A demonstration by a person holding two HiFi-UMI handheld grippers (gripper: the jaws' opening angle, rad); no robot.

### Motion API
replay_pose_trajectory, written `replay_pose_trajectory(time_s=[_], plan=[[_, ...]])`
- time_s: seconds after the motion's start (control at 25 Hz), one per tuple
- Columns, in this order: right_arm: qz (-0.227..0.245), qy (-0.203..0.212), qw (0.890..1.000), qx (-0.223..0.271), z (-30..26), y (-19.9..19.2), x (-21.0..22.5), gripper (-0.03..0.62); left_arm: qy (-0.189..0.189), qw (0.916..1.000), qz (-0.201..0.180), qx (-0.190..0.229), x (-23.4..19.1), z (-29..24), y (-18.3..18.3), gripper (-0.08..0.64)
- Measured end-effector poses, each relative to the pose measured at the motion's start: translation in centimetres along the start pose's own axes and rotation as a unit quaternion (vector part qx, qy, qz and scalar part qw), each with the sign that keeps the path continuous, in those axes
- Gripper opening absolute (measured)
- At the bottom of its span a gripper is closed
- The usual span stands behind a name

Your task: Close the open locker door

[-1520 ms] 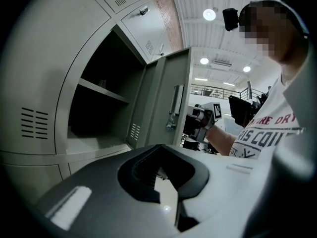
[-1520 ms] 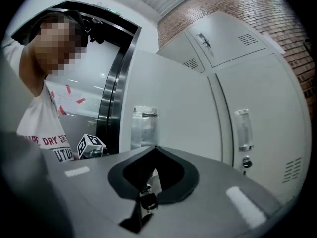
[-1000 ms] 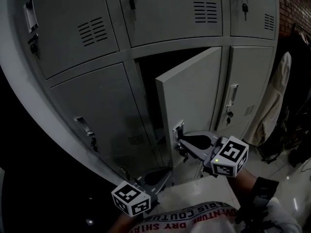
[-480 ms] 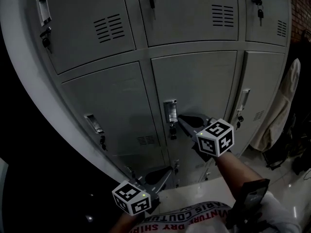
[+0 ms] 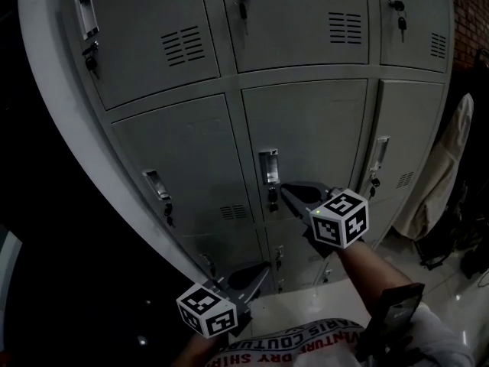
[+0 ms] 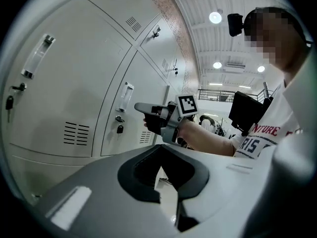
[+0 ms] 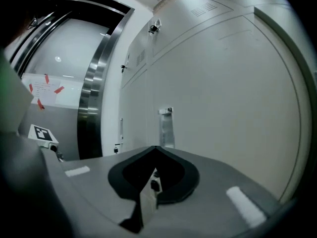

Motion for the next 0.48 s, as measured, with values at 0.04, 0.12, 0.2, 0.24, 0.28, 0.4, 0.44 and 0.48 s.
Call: replay_pose_trajectory(time_s=[0.04,0.12,0.2,0.24,0.28,0.4,0.44,0.48], plan=[[0.000,0.015,1.000,-0.001,1.0,0.1,-1.4,-0.008,-0.002,1.0000,0.003,-0.003,0.7,0.1,-0.3,0.005],[0.005,0.054,0.999,-0.003,3.4,0.5,-4.7,-0.008,-0.008,0.9999,0.006,-0.009,2.7,0.4,-1.0,0.005],[0.013,0.090,0.996,-0.012,6.5,0.5,-8.2,-0.008,-0.019,0.9997,0.003,-0.011,5.3,0.7,-1.4,0.005],[0.013,0.104,0.994,-0.019,8.3,0.3,-9.8,-0.008,-0.027,0.9996,0.000,-0.011,6.8,0.9,-1.6,0.003],[0.012,0.114,0.993,-0.026,10.2,-0.2,-11.4,-0.008,-0.033,0.9994,-0.004,-0.010,8.4,1.3,-1.7,0.003],[0.002,0.126,0.991,-0.049,16.8,-2.4,-15.7,-0.008,-0.044,0.9989,-0.010,-0.008,13.3,2.8,-3.0,0.005],[-0.002,0.126,0.990,-0.056,19.2,-3.3,-17.1,-0.006,-0.044,0.9990,-0.010,-0.008,15.1,3.4,-3.6,0.004],[-0.010,0.124,0.990,-0.062,21.8,-4.2,-18.4,-0.006,-0.044,0.9990,-0.008,-0.007,17.0,4.0,-4.3,0.005]])
Point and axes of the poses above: the fingertips, and each gripper's own axes: z backward along the fingers, x to its right, y out of its top, the point moved 4 cm from there along z, backward along the fingers, and after that the axes turned 8 degrees about x, right-handed, at the moved point
